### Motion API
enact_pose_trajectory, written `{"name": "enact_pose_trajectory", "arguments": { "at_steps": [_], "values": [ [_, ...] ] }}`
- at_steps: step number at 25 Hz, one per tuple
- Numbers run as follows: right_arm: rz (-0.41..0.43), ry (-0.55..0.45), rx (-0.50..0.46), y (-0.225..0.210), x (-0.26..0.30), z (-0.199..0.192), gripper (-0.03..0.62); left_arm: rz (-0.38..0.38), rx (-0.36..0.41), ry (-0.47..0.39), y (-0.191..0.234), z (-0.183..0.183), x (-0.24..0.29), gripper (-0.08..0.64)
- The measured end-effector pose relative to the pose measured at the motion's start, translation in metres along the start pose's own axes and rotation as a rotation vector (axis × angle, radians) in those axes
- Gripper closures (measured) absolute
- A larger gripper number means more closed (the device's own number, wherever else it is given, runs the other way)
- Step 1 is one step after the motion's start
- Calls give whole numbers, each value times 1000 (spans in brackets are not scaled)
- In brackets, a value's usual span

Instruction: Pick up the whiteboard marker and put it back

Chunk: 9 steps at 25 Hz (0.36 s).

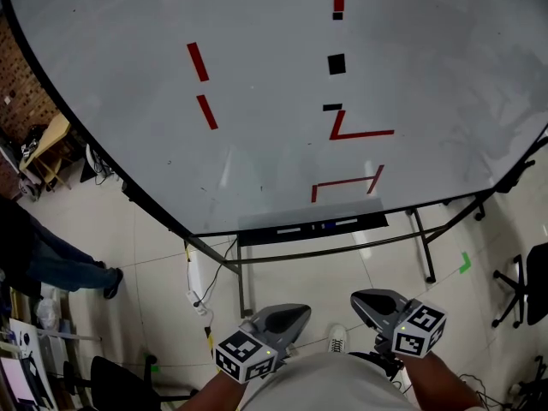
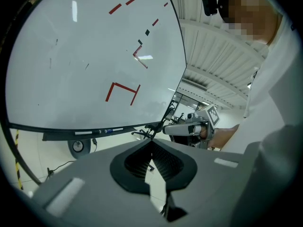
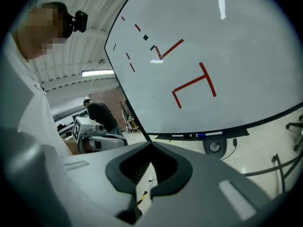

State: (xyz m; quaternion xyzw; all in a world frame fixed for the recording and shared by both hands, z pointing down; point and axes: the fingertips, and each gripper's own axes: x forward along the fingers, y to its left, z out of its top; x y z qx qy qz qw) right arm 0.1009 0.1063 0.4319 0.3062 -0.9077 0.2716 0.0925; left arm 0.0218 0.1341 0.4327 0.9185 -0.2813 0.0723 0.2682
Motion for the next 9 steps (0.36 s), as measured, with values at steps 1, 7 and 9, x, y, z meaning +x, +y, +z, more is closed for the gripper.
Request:
{"name": "enact_pose_trajectory", "arguments": {
  "at_steps": [1,7,9],
  "values": [
    [1,4,-6,0,1,-1,592,2,-3,0,1,-1,0,543],
    [14,28,-28,9,6,-9,592,12,-20,7,6,-7,-1,543],
    [19,37,-35,10,7,-12,592,12,-21,4,7,-5,-2,543]
  ]
}}
